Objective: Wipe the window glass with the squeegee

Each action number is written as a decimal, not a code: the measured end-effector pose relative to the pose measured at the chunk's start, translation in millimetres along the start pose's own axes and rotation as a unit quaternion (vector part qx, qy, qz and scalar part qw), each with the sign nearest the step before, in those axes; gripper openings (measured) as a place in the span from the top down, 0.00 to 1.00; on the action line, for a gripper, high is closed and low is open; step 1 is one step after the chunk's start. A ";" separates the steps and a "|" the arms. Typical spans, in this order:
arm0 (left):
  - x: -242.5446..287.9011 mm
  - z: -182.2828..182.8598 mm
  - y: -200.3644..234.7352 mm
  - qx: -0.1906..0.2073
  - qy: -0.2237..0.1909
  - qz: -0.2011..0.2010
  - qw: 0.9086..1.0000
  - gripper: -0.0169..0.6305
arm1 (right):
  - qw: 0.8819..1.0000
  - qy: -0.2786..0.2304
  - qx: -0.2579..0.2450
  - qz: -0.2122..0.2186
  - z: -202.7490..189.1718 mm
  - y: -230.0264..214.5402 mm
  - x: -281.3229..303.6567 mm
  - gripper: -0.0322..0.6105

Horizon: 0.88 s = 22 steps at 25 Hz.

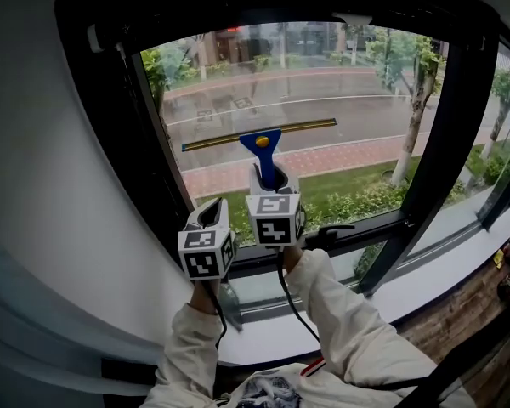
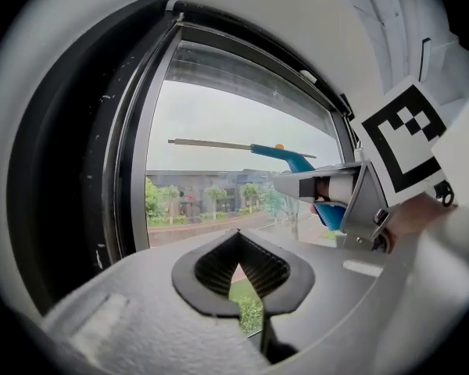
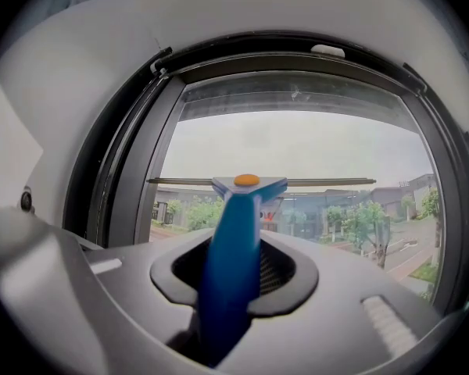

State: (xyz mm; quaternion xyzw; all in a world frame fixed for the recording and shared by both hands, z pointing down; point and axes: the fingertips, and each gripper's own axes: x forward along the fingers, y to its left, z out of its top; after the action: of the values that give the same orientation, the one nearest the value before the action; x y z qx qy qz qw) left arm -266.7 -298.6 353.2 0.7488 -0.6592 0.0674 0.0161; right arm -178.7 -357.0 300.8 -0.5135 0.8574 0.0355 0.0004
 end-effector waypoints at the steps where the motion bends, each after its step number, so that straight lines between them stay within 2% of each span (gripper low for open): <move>1: 0.1 -5.4 -0.2 -0.001 0.002 0.000 1.000 0.97 | 1.000 0.003 0.000 0.000 -4.8 0.2 -0.6 0.76; 22: 7.9 -74.3 -15.1 -0.010 0.059 -0.006 0.998 0.97 | 0.999 0.049 -0.004 0.004 -75.2 -1.2 -9.8 0.76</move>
State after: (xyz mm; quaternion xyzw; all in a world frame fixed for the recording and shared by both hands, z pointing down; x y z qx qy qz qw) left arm -256.8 -296.0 428.8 0.7471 -0.6535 0.1041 0.0629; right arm -170.3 -353.6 376.1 -0.5110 0.8583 0.0136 -0.0442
